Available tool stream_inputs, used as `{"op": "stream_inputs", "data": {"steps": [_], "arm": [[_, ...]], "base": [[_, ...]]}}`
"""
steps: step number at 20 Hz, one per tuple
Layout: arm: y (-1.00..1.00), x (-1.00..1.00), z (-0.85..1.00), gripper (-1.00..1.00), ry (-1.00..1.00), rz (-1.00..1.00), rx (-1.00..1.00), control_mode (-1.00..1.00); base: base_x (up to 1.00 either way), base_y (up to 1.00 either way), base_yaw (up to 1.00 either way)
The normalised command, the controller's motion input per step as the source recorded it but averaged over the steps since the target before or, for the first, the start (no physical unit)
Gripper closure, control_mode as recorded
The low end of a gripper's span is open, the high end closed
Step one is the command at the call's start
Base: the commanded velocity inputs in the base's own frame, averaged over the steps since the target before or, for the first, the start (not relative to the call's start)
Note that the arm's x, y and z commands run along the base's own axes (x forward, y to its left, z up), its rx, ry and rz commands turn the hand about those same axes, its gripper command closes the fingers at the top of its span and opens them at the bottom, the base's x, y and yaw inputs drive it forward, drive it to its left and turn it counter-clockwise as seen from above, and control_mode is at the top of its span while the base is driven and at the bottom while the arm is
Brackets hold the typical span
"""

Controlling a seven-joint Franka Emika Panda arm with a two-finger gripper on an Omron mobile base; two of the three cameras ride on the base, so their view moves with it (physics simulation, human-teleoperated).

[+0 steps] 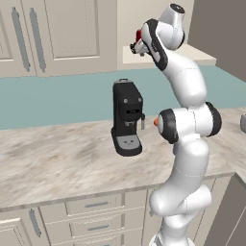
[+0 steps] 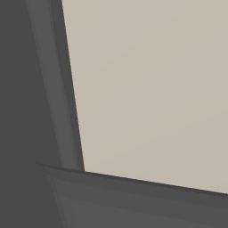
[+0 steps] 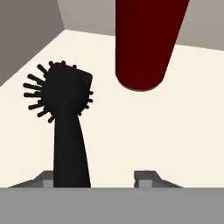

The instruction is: Pick the dish brush and soap dispenser from the cabinet and place them on the counter.

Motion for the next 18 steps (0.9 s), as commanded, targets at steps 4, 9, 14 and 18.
{"op": "stream_inputs", "data": {"steps": [4,9,14,18], "arm": [[0.03,-0.04,-0.52,1.00,0.00,0.00,-0.05,-1.00],[-0.01,-0.35,-0.61,1.00,0.00,0.01,-0.06,-1.00],[-0.23,-0.63,-0.57,1.00,0.00,0.06,-0.04,-1.00],[-0.27,-0.72,-0.62,1.00,0.00,0.07,-0.03,-1.00]], "base": [[0.00,0.00,0.00],[0.00,0.00,0.00],[0.00,0.00,0.00],[0.00,0.00,0.00]]}}
